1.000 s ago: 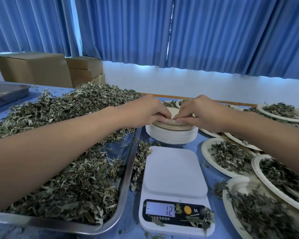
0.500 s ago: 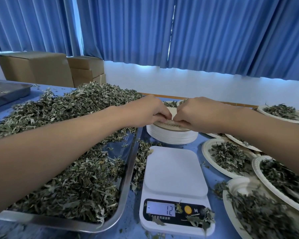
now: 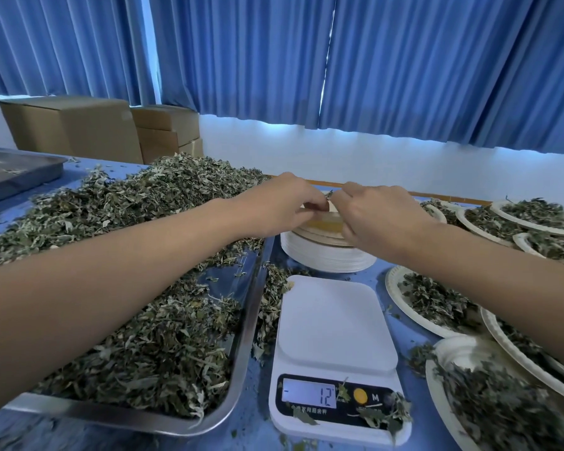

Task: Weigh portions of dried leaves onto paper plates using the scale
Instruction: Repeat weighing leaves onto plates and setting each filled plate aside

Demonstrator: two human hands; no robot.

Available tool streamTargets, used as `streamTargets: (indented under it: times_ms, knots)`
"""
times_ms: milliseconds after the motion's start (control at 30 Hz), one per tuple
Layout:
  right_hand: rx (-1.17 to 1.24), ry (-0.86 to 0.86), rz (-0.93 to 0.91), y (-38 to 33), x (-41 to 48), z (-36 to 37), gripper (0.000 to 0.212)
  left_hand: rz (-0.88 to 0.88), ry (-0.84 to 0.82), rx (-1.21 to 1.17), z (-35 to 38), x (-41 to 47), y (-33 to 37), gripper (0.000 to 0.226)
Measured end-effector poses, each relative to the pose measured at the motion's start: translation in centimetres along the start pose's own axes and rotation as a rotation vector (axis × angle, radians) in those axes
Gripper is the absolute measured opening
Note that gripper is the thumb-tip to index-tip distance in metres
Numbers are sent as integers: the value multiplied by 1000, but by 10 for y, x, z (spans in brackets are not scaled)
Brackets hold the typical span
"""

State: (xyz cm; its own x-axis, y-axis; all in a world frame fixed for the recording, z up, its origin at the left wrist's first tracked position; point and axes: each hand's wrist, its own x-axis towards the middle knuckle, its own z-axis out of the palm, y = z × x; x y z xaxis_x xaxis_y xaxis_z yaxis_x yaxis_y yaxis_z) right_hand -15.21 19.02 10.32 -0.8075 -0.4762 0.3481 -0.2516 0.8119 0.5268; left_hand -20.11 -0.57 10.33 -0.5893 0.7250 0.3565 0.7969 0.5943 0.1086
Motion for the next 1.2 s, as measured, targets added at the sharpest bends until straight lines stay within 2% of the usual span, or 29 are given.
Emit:
streamTargets:
  times_ms: [100, 167, 233, 300, 467, 600, 700, 767, 833, 867, 933, 967, 1033, 1100, 1200]
  knots:
    - [5, 81, 11, 1, -5, -8, 12, 13, 75, 83, -6, -3, 8, 20]
    - [40, 207, 2, -1, -17, -20, 6, 51, 151, 97, -11, -12, 15, 22]
    - [83, 314, 9, -10, -38, -36, 19, 104, 202, 93, -17, -27, 25, 23]
    - [135, 340, 1, -26, -69, -47, 25, 202, 216, 123, -19, -49, 39, 21]
    - [248, 389, -116, -70, -157, -48, 27, 454, 202, 219, -4, -118, 79, 19]
    - [301, 358, -133, -89, -181, -38, 31, 459, 57, 223, 16, -145, 90, 25]
    - [411, 303, -4, -94, -182, -43, 27, 334, 25, 36, 10, -144, 88, 24]
    - [451, 341, 26, -96, -181, -53, 14, 169, 126, -94, -1, -141, 80, 37]
    - [481, 390, -32, -105, -181, -60, 30, -27, 234, -95, -11, -137, 64, 41]
    - [496, 404, -72, -112, -180, -63, 36, -124, 224, -39, -15, -136, 53, 37]
    - [517, 398, -149, -130, -177, -66, 42, -353, 34, 159, -18, -131, 29, 28]
    - [523, 379, -176, -140, -175, -66, 43, -476, -121, 228, -17, -130, 19, 34]
    - [509, 326, -235, -159, -172, -64, 43, -645, -436, 233, -11, -129, 5, 61]
    - [494, 260, -305, -175, -170, -60, 40, -670, -630, 187, -6, -130, -3, 79]
    - [566, 224, -332, -187, -172, -53, 42, -639, -663, 111, -1, -136, -10, 93]
